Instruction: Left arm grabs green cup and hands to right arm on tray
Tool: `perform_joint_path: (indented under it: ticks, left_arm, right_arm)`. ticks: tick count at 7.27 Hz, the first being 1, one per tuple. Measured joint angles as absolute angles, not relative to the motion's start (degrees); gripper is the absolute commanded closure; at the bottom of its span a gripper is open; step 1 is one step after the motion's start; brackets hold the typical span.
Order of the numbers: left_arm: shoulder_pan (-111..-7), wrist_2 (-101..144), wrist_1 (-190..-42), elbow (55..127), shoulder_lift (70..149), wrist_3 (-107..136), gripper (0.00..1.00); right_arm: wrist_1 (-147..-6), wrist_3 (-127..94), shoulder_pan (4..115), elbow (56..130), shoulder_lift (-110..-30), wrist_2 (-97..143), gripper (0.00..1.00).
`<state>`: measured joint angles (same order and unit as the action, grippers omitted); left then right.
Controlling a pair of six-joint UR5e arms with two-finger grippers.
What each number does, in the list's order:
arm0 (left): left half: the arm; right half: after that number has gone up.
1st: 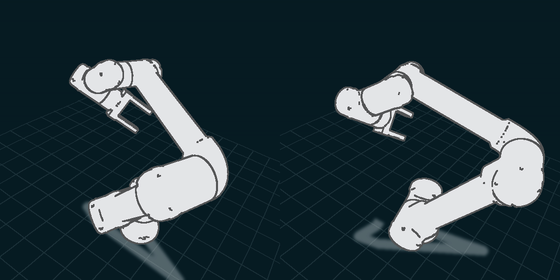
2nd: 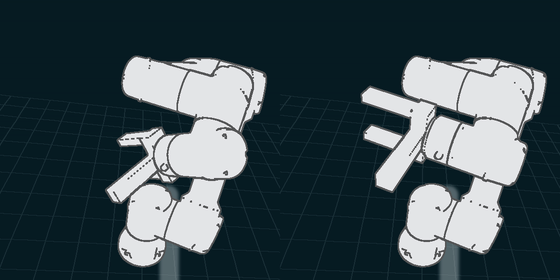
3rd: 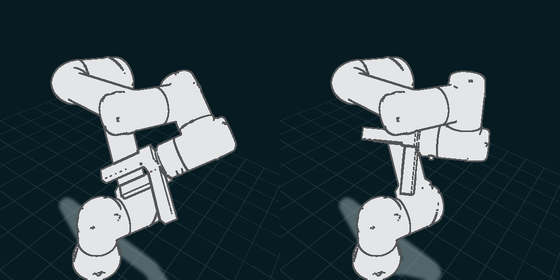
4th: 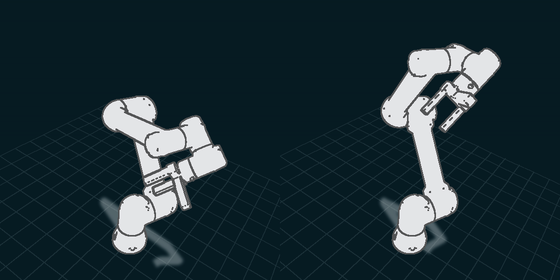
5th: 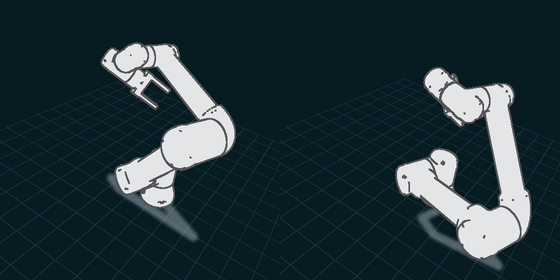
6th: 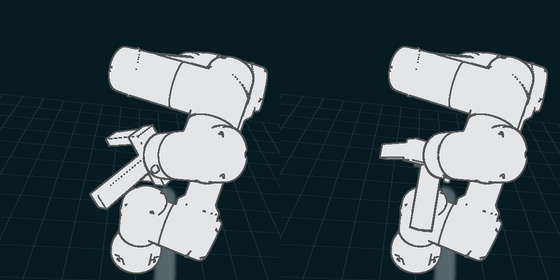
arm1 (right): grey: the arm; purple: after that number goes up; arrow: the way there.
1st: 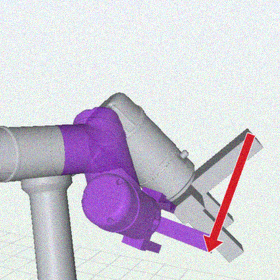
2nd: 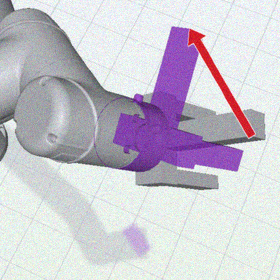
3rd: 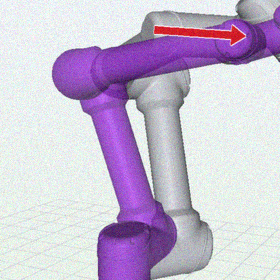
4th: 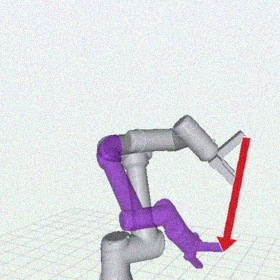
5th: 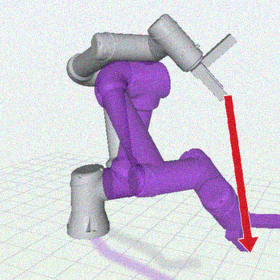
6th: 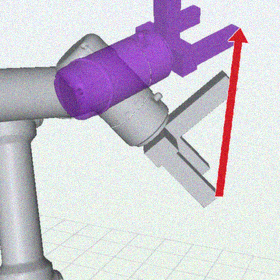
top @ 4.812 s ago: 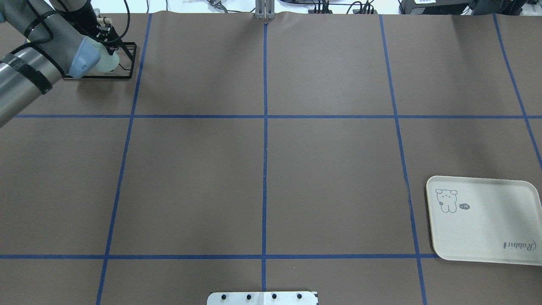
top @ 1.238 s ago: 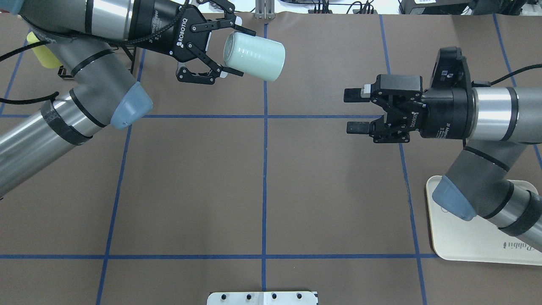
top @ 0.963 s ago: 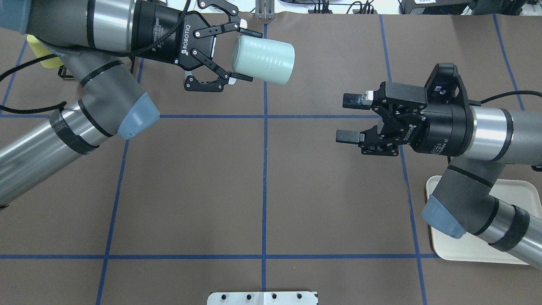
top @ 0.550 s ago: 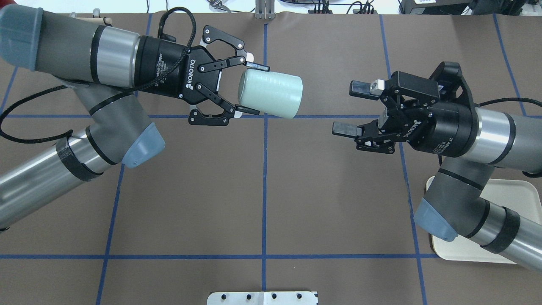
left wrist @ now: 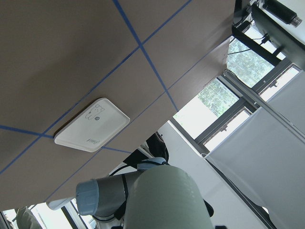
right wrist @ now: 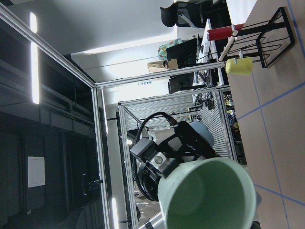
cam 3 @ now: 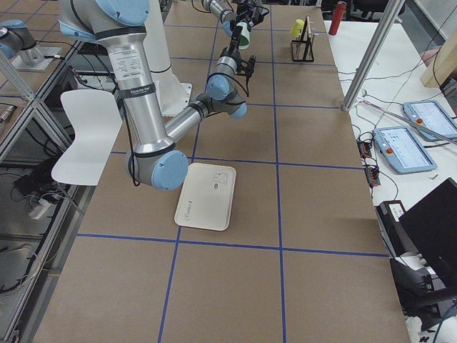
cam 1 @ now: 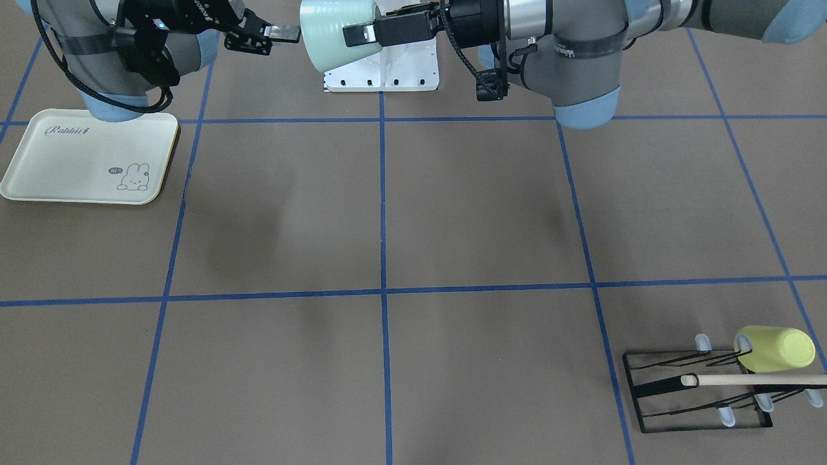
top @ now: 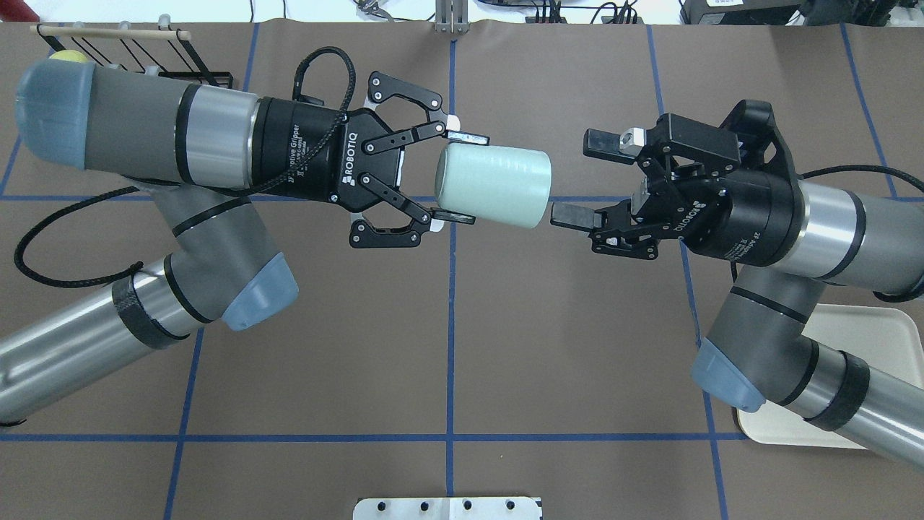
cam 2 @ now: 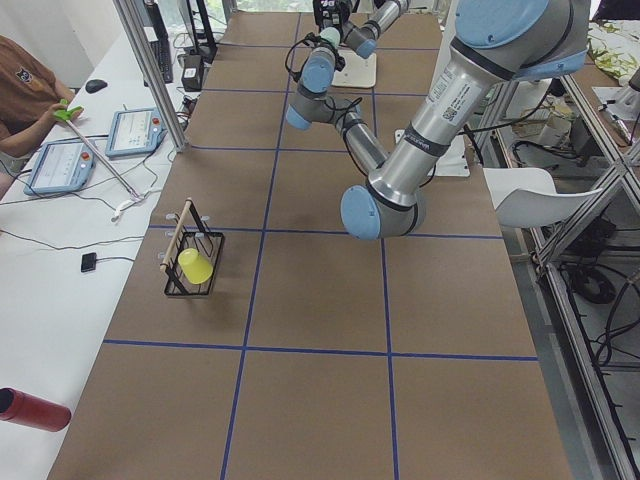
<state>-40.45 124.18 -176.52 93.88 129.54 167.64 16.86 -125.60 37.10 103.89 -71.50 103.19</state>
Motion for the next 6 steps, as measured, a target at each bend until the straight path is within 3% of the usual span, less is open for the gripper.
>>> perform_joint_path:
  ticks: [6]
  left_arm:
    - [-37.65, 120.32, -176.53, 93.37, 129.96, 167.27, 1.00]
  right_arm:
    - [19.03, -125.60, 35.56, 103.89, -71.32, 103.13, 0.29]
